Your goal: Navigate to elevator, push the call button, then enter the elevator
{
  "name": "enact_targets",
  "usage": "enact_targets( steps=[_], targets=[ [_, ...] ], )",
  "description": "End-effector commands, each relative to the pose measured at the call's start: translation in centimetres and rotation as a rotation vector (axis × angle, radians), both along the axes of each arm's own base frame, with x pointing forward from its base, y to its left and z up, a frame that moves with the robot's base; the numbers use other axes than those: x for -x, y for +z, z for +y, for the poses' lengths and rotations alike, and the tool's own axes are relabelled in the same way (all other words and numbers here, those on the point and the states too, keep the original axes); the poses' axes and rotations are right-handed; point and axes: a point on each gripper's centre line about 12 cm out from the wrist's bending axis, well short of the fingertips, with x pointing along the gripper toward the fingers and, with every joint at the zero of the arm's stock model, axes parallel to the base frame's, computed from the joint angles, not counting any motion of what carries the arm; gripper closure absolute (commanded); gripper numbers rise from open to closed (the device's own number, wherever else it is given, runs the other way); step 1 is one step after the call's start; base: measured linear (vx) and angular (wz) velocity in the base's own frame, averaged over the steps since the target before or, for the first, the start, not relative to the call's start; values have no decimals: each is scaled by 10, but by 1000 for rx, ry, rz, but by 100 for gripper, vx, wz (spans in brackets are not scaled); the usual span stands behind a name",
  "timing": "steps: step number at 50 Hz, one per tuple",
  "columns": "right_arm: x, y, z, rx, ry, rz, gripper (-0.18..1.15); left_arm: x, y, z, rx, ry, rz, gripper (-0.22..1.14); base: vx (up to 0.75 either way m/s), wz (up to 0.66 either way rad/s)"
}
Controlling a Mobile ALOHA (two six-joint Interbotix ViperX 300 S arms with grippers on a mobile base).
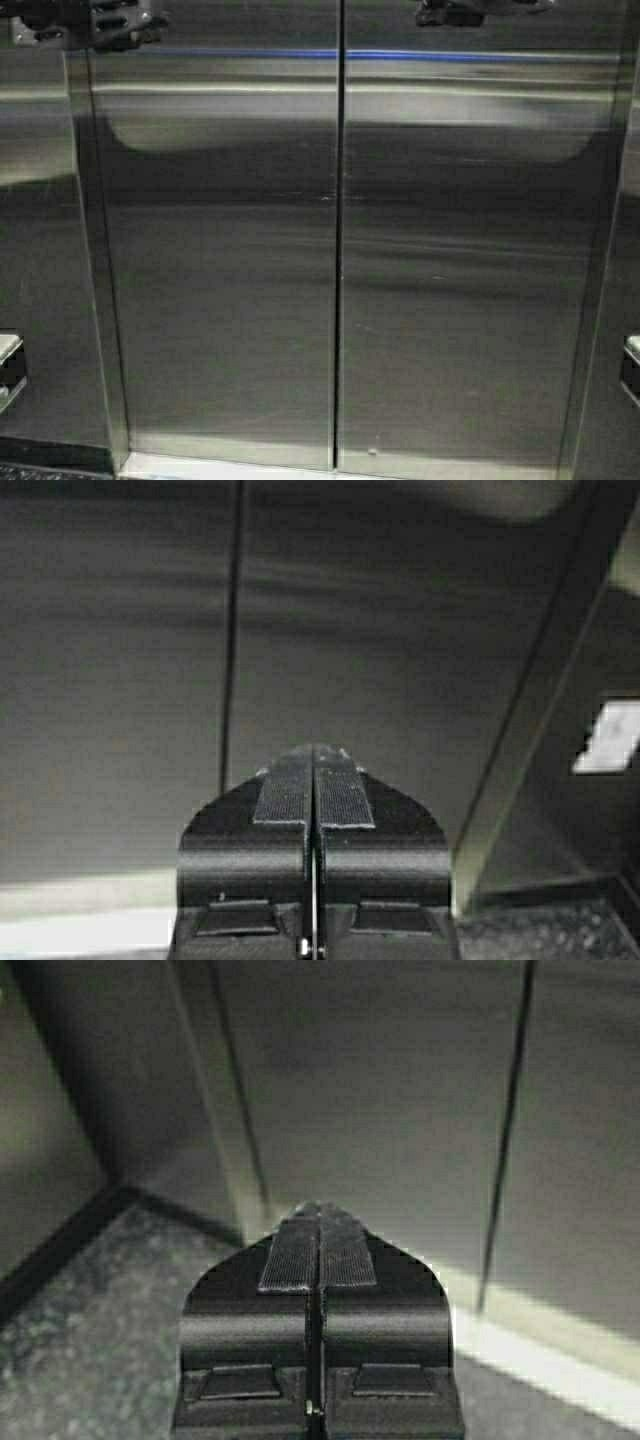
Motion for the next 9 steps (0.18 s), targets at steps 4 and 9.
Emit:
enact_targets(
  steps=[4, 9],
  targets=[
    [-1, 9, 1, -13, 1, -28, 91, -3, 12, -2, 9, -3, -41, 89, 0, 0],
    [-1, 9, 1, -13, 1, -28, 91, -3, 12, -2, 8, -3, -39, 89, 0, 0]
  ],
)
